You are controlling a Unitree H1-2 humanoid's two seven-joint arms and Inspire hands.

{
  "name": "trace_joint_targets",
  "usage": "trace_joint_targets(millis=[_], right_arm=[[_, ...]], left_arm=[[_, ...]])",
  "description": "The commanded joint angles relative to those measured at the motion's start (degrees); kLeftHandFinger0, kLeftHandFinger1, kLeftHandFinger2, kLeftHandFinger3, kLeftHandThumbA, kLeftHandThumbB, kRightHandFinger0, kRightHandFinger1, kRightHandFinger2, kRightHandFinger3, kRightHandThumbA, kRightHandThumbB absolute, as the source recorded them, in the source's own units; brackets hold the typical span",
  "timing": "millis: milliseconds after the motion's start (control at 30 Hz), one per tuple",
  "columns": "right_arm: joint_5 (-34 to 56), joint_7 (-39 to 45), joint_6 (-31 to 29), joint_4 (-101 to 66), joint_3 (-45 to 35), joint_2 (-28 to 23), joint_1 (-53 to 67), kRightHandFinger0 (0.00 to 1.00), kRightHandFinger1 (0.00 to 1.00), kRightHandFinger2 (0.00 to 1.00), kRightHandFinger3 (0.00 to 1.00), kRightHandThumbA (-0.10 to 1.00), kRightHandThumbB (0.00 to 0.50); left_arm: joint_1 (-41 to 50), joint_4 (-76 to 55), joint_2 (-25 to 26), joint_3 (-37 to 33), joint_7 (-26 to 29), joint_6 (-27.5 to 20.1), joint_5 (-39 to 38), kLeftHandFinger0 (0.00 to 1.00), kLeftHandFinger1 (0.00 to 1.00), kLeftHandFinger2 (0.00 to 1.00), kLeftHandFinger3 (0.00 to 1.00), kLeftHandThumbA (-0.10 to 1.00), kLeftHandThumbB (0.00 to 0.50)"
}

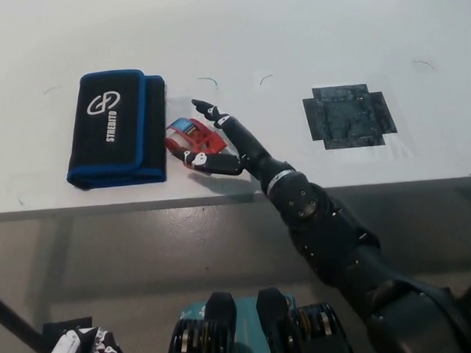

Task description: Use the right hand to move the tape on the right hand side to the notebook on the left hand side

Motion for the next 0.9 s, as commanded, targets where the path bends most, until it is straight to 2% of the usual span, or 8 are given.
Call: trace_joint_targets(millis=[0, 100, 133, 233, 367, 600, 700, 867], right_arm=[[1.0, 1.8, -4.2, -4.0, 0.4, -2.0, -2.8, 1.0, 1.0, 1.0, 1.0, 0.86, 0.417], [1.2, 2.6, -4.2, -6.3, 0.6, -3.4, -1.9, 1.0, 1.0, 1.0, 1.0, 0.88, 0.424], [1.2, 2.9, -4.2, -8.7, 0.7, -4.7, -1.2, 1.0, 1.0, 1.0, 1.0, 0.86, 0.383], [1.3, 4.3, -2.7, -15.7, 0.2, -7.7, 1.1, 1.0, 1.0, 1.0, 1.0, 0.82, 0.366], [1.2, 6.7, 0.6, -29.2, 0.2, -11.9, 5.5, 1.0, 1.0, 1.0, 1.0, 0.76, 0.297], [2.5, 9.7, 7.7, -52.7, -1.1, -17.9, 16.1, 1.0, 1.0, 1.0, 1.0, 0.81, 0.373], [4.0, 10.5, 7.5, -62.7, -1.1, -19.9, 23.9, 1.0, 1.0, 1.0, 1.0, 0.82, 0.338], [4.6, 10.2, 8.7, -75.6, -1.7, -21.9, 38.5, 1.0, 1.0, 1.0, 1.0, 0.88, 0.351]], left_arm=[[0.3, -2.1, 0.6, 0.8, -0.4, -0.7, -0.2, 0.28, 0.21, 0.25, 0.4, 0.17, 0.009], [0.7, -2.0, 0.5, 0.7, -0.3, -0.7, 0.1, 0.28, 0.21, 0.25, 0.4, 0.19, 0.008], [0.7, -2.0, 0.4, 0.7, -0.3, -0.7, 0.1, 0.28, 0.21, 0.25, 0.4, 0.19, 0.013], [0.7, -1.9, 0.4, 0.7, -0.2, -1.1, 0.5, 0.28, 0.21, 0.25, 0.4, 0.2, 0.012], [0.7, -1.6, 0.5, 0.8, -0.4, -1.5, 0.0, 0.28, 0.21, 0.25, 0.41, 0.21, 0.011], [0.0, -0.8, 0.9, 0.8, -0.7, -1.2, -0.3, 0.28, 0.21, 0.25, 0.41, 0.19, 0.011], [0.2, -1.3, 0.9, 0.9, -0.8, -0.5, -0.4, 0.29, 0.22, 0.26, 0.41, 0.18, 0.007], [-0.1, -0.8, 1.1, 1.0, -0.5, -1.6, 0.0, 0.28, 0.21, 0.25, 0.41, 0.18, 0.005]])
